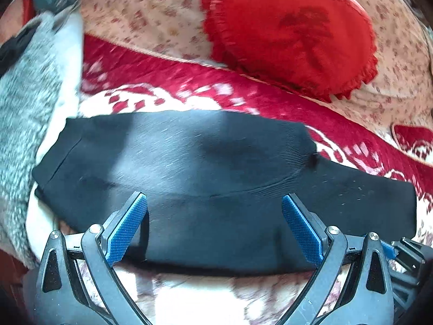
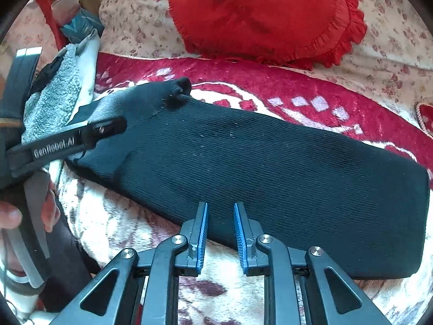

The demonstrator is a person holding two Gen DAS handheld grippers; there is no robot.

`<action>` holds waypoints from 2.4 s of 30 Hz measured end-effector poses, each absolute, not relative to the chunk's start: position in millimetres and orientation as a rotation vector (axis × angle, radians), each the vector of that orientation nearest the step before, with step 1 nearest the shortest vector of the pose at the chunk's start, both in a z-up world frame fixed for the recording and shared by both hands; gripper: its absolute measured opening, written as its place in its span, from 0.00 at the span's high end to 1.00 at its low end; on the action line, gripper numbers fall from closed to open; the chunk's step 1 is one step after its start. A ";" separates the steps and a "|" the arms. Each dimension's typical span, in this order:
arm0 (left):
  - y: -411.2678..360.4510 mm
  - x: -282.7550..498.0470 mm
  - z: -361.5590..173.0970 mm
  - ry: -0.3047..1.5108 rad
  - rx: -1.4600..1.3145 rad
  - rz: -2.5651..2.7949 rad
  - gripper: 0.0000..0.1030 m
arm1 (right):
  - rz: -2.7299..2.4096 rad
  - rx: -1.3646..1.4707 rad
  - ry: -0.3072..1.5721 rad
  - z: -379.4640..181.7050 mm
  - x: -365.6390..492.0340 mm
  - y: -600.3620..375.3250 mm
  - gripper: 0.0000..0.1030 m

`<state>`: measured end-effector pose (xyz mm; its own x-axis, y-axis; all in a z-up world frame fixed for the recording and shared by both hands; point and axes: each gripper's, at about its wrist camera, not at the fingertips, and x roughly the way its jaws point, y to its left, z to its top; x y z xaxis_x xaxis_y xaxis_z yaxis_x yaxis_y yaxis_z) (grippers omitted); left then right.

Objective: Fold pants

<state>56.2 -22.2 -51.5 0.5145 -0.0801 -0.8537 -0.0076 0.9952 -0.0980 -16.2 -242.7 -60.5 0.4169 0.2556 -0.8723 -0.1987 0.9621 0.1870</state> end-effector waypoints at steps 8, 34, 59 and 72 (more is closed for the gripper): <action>34.6 44.5 -45.4 1.007 -0.148 0.064 0.03 | 0.338 0.061 1.034 -42.7 8.9 -211.1 0.80; 124.5 55.0 -86.0 1.052 -0.313 0.239 0.00 | 0.267 0.040 0.954 -70.6 116.6 -172.3 0.94; 100.4 28.6 -60.7 1.041 -0.280 0.229 0.01 | 0.525 -0.111 1.008 -69.8 -1.2 -93.9 0.76; 68.4 14.4 -42.0 0.998 -0.237 0.173 0.01 | 0.361 -0.033 0.995 -44.8 -7.6 -159.3 0.76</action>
